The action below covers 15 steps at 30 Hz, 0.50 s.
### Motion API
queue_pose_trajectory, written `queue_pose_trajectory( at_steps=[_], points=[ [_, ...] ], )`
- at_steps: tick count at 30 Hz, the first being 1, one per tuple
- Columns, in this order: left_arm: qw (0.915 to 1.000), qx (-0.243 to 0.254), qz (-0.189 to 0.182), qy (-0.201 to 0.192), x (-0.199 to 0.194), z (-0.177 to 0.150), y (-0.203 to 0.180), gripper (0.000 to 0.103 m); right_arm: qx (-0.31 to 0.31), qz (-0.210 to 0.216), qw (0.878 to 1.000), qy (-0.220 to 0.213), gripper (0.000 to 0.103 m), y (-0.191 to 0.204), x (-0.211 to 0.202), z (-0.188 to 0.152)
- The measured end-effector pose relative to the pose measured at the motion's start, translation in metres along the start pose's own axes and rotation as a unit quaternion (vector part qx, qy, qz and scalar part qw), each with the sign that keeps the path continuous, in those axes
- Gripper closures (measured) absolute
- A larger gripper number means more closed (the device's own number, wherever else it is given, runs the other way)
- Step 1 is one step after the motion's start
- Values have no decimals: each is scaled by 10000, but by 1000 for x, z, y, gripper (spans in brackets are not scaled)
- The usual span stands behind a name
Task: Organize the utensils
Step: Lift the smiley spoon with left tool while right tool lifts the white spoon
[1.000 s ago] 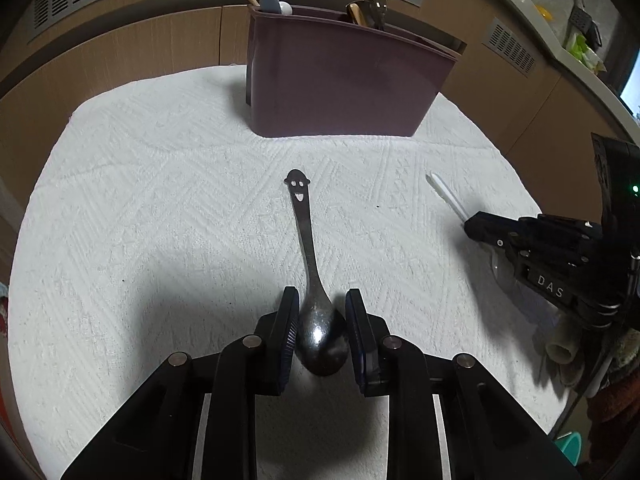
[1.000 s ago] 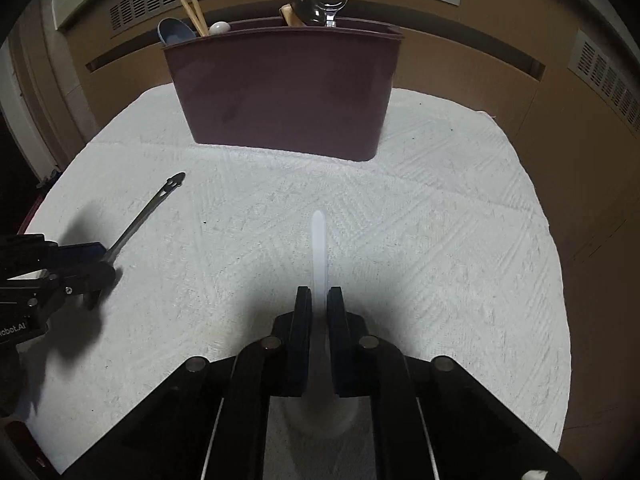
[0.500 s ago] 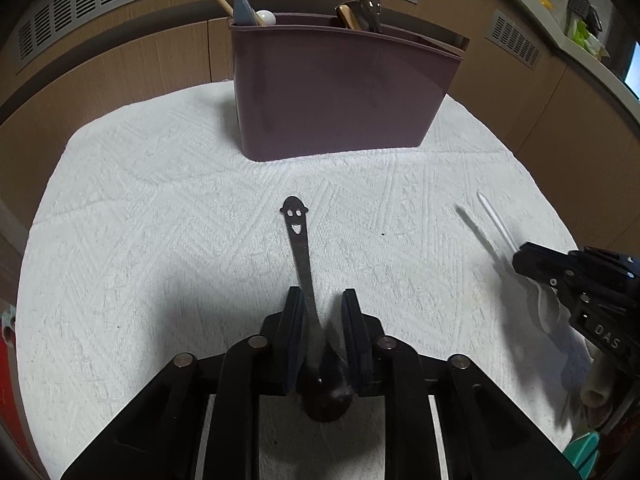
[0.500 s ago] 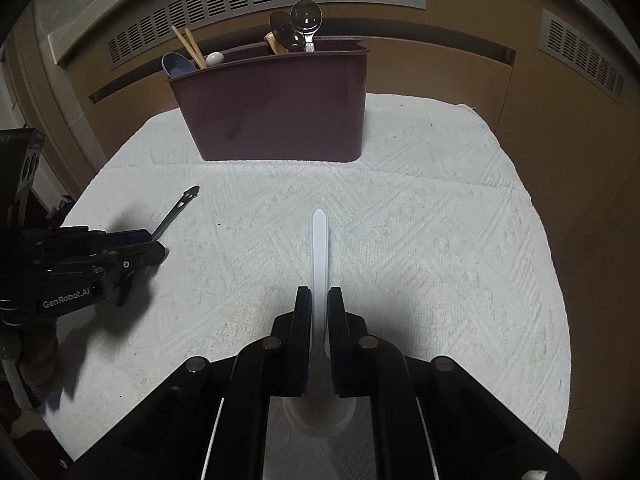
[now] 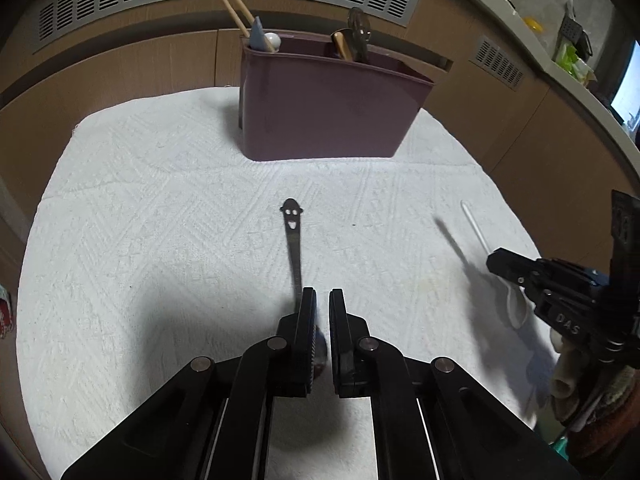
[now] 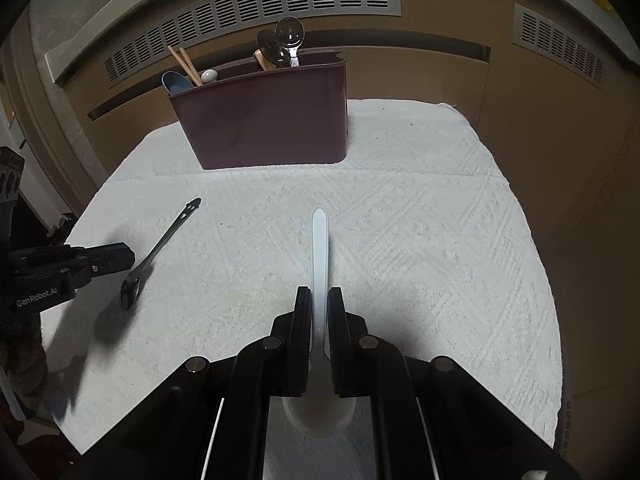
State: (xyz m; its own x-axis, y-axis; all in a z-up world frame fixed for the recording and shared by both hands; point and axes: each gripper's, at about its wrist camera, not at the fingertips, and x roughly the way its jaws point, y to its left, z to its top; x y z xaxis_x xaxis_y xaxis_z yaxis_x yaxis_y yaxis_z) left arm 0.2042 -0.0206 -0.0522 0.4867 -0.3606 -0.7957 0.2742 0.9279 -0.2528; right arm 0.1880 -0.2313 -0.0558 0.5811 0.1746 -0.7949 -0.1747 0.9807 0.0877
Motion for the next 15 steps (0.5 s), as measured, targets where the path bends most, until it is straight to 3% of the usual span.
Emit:
queue_pose_trajectory(
  at_steps=[8, 15],
  points=[
    [9998, 56, -173, 43, 3, 0, -12, 97, 45, 10, 10000, -20, 95, -7, -3, -7],
    [9991, 66, -231, -346, -19, 11, -10, 97, 70, 151, 9997, -197, 95, -7, -15, 0]
  ],
)
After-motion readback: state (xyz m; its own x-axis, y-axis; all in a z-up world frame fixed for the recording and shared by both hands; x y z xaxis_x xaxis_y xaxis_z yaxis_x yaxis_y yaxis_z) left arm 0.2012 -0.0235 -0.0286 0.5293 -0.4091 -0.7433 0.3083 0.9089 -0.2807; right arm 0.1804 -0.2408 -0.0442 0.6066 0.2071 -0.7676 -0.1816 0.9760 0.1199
